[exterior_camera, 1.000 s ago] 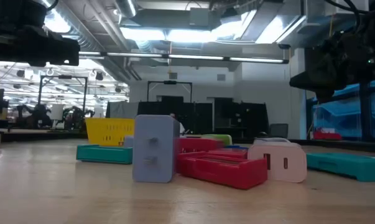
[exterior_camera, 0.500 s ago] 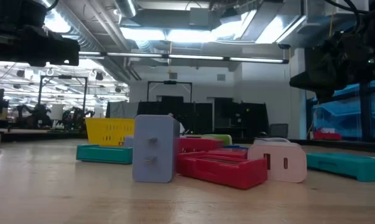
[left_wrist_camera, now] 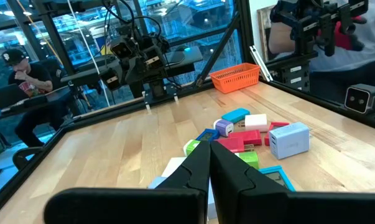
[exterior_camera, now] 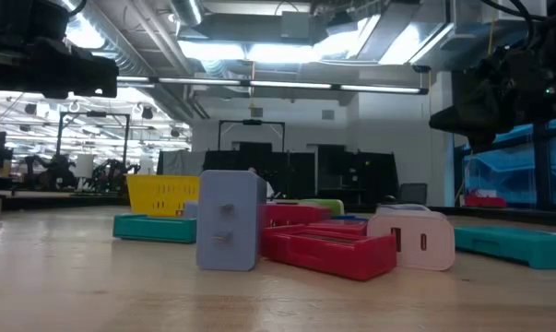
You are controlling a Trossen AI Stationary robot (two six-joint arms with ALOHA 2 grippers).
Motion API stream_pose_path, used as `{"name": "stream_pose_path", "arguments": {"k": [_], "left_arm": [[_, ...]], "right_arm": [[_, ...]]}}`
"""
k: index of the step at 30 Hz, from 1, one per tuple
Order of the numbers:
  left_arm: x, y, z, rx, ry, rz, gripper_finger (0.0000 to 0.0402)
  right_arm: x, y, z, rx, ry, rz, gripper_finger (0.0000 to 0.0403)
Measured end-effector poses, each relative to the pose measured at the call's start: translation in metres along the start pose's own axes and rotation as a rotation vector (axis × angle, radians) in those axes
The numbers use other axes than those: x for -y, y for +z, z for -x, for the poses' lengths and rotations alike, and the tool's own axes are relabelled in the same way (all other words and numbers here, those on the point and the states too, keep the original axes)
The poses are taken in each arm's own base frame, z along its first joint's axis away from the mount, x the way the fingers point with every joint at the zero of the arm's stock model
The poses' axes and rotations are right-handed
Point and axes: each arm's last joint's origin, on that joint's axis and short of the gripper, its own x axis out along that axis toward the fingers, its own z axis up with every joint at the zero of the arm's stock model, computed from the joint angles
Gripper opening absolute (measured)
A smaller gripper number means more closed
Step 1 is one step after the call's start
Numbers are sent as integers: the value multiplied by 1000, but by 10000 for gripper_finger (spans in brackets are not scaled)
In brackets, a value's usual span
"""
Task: Pick & Place Office items
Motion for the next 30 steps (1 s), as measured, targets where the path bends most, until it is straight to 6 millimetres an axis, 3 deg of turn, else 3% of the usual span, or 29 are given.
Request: {"name": "stream_pose_path", "arguments": {"k": [19, 23, 30], "left_arm": [[0, 0, 0, -1, -1, 0, 4], [0, 0, 0, 0, -1, 0, 4], [-3, 1, 0, 0, 68, -61, 4]], "right_arm": [[0, 0, 0, 0, 0, 0, 80], [0, 8, 0, 92, -32, 68, 80], [-4, 24, 3, 252, 51, -278, 80]]}}
